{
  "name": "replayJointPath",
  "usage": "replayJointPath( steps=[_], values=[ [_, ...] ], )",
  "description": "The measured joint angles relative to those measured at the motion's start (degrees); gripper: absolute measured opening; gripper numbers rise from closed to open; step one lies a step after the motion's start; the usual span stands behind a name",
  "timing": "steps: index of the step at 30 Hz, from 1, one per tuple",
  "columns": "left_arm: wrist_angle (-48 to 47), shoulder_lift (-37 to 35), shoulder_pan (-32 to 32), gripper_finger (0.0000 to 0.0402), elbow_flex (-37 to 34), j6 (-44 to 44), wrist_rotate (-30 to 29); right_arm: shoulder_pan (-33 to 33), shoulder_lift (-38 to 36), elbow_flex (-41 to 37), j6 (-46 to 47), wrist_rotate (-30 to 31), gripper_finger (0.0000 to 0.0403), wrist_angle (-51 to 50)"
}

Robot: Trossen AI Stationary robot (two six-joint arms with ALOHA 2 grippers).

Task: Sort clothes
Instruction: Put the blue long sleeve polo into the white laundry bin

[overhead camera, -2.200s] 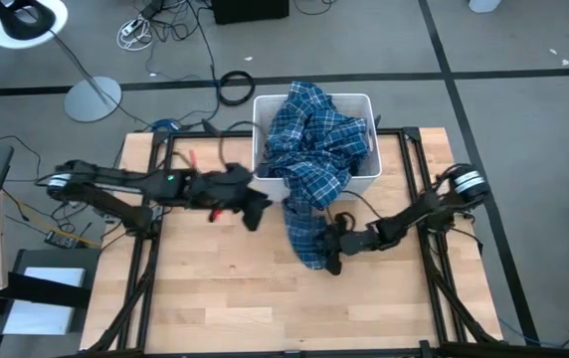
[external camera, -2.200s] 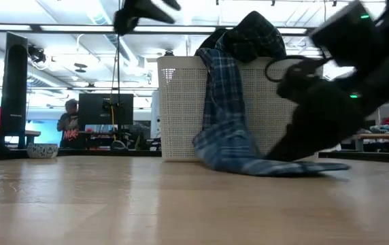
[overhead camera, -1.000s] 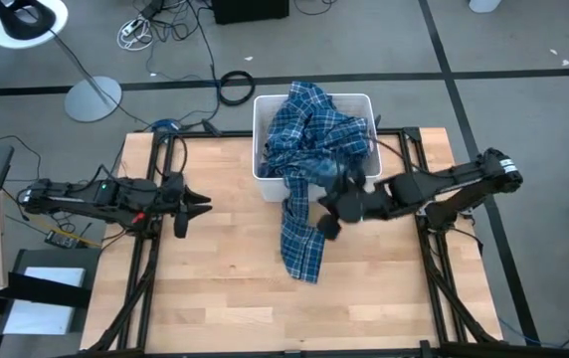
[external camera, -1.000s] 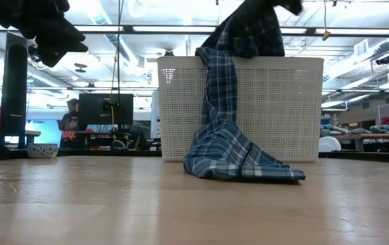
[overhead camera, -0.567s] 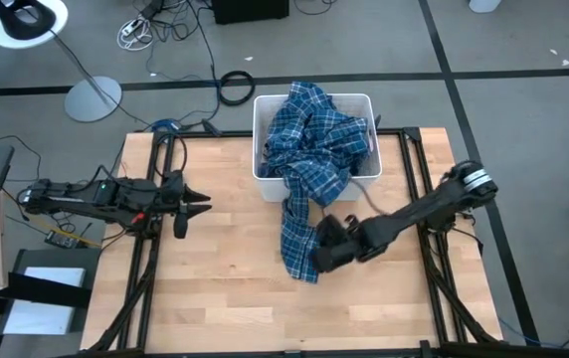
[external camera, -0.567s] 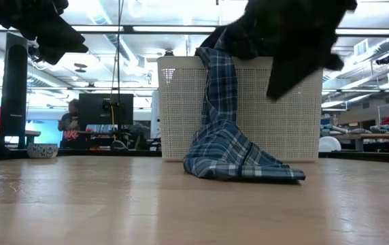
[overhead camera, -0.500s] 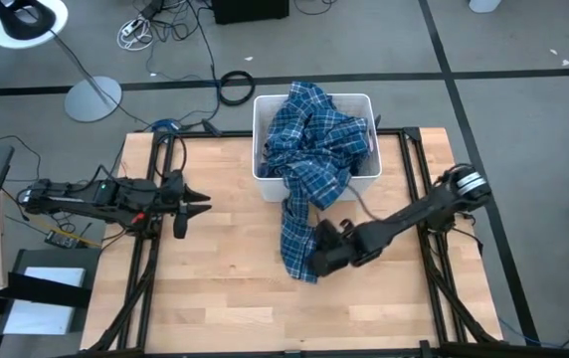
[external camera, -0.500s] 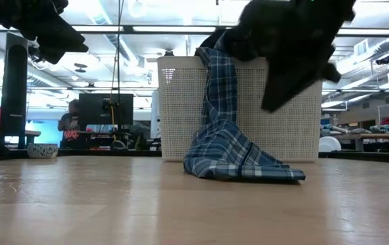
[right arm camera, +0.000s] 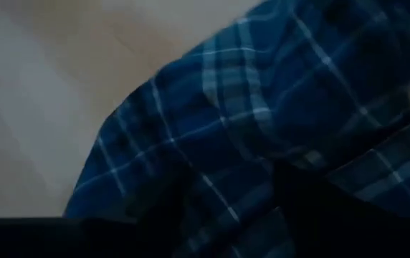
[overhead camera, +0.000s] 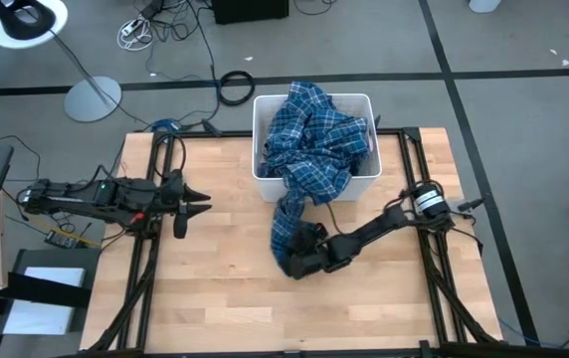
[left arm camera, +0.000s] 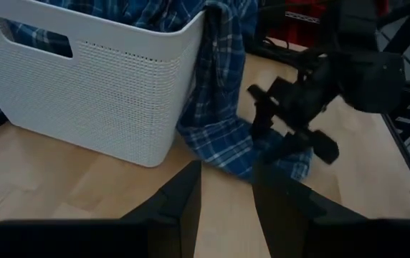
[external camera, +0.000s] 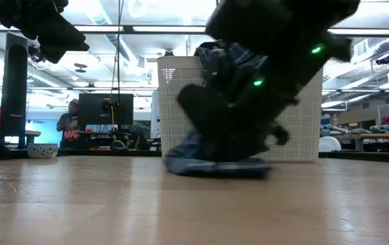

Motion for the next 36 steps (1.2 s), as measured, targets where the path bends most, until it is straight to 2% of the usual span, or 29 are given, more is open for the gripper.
replayJointPath(
  steps=[3, 5, 9, 11, 12, 14, 17, 21, 25, 28, 32, 36],
  values=[
    [-0.05, 0.00, 0.00, 0.0128, -0.08, 1.45, -0.03, -1.21, 3.03, 0.36, -5.34, 0.32, 0.0216, 8.52],
    [0.72, -0.07, 0.00, 0.0128, -1.01, 3.70, -0.13, -1.74, 3.90, 0.33, -6.16, 0.02, 0.0191, 12.79],
    [6.09, -0.07, -0.03, 0.0128, -5.14, 4.95, 0.26, -2.72, 2.26, -0.03, -9.04, -3.22, 0.0086, 13.61],
    [11.54, -0.07, -0.05, 0.0128, -8.34, 8.33, 3.85, -3.05, 0.28, -0.20, -12.92, -5.00, 0.0027, 12.19],
    [14.95, -0.07, -0.07, 0.0128, -9.99, 10.09, 6.13, -3.28, -1.30, -0.24, -15.83, -6.04, 0.0015, 12.01],
    [21.58, 0.00, -0.11, 0.0128, -13.28, 11.69, 8.50, -3.79, -4.41, -0.05, -18.67, -7.07, 0.0015, 12.25],
    [29.30, -0.07, -0.11, 0.0128, -17.70, 11.63, 8.67, -4.27, -9.34, -0.06, -21.92, -6.67, 0.0005, 10.32],
    [35.35, -0.07, -0.11, 0.0128, -22.73, 10.53, 8.72, -4.89, -16.91, -0.09, -28.30, -6.30, 0.0003, 9.17],
    [38.69, -0.04, -0.11, 0.0128, -26.13, 10.43, 8.87, -5.88, -23.99, 0.49, -33.54, -4.04, 0.0002, 7.12],
    [42.58, -0.07, -0.11, 0.0128, -28.70, 9.99, 9.68, -7.34, -29.03, 3.21, -40.79, -1.89, 0.0001, 4.26],
    [43.81, -0.08, -0.11, 0.0128, -29.81, 9.15, 11.18, -11.27, -33.36, 7.94, -48.25, 0.37, 0.0001, 0.47],
    [44.25, -0.07, -0.09, 0.0128, -29.81, 12.12, 11.67, -16.39, -36.10, 12.87, -56.60, 0.56, 0.0001, -1.18]
  ],
)
